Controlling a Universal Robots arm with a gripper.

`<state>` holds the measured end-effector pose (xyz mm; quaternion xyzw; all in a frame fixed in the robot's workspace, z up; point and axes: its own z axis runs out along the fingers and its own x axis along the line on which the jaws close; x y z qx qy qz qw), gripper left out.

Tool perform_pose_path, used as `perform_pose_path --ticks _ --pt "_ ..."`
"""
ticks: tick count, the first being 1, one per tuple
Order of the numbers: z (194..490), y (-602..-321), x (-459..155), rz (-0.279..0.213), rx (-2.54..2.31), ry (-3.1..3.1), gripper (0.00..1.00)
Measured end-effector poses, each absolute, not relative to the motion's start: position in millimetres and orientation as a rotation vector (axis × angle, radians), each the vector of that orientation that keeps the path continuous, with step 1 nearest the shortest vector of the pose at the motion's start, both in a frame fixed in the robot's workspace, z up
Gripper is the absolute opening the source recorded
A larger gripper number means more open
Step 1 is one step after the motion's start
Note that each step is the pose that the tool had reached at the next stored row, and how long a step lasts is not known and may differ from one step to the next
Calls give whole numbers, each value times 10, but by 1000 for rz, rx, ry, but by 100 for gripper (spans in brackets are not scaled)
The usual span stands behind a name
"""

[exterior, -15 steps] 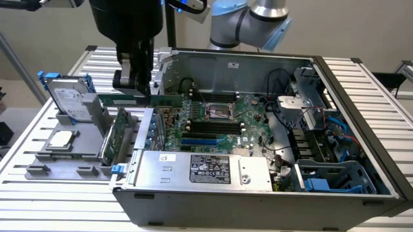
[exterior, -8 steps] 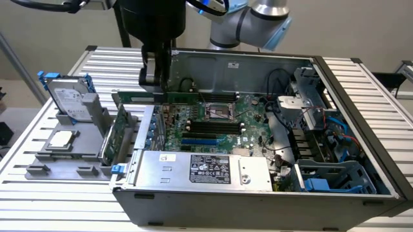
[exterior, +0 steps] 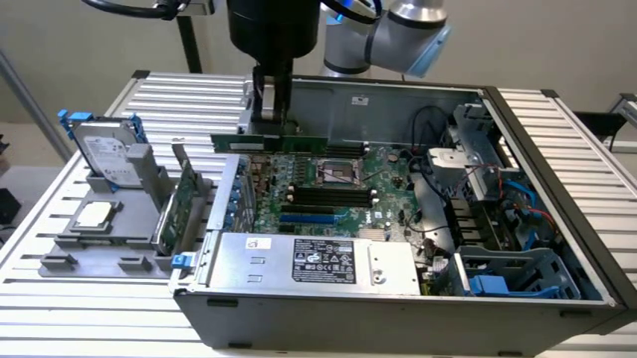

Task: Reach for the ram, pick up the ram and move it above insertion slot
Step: 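Pick up the ram and move it above insertion slot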

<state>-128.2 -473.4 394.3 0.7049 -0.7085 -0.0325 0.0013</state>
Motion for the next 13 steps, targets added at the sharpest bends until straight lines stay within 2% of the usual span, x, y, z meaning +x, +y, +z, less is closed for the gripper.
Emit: perform_pose_path --ticks 13 --pt "3863 -4401 -881 -102 2213 -2224 14"
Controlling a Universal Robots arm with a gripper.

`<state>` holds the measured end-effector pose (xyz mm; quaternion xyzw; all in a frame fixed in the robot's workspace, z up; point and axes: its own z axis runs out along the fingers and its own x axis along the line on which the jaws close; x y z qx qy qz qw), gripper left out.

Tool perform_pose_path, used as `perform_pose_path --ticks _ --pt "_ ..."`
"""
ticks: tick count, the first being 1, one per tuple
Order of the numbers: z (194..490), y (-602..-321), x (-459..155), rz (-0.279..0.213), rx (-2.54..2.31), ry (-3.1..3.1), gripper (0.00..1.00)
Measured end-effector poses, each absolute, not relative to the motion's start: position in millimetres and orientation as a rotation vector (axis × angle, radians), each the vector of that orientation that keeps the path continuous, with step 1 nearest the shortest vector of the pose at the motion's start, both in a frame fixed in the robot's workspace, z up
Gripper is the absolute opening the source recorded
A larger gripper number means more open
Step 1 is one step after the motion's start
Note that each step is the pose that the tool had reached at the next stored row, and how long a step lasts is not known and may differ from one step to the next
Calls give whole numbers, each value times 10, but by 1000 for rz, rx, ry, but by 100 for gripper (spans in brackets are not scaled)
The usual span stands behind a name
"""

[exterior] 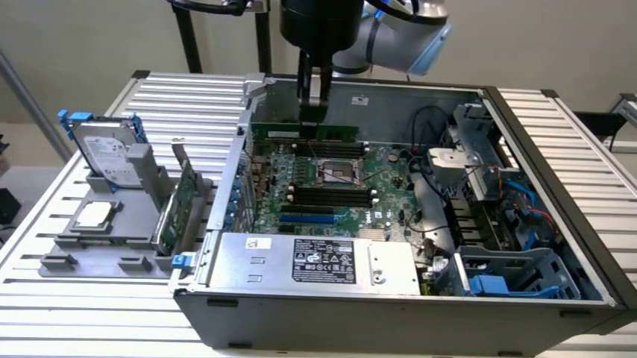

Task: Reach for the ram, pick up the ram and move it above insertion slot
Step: 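Pick up the ram and move it above insertion slot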

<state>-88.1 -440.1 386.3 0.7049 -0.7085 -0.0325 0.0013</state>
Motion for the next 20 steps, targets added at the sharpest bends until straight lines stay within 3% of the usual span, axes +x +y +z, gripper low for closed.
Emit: perform_pose_path --ticks 20 --pt "3843 -4308 -526 -102 2189 -2248 14"
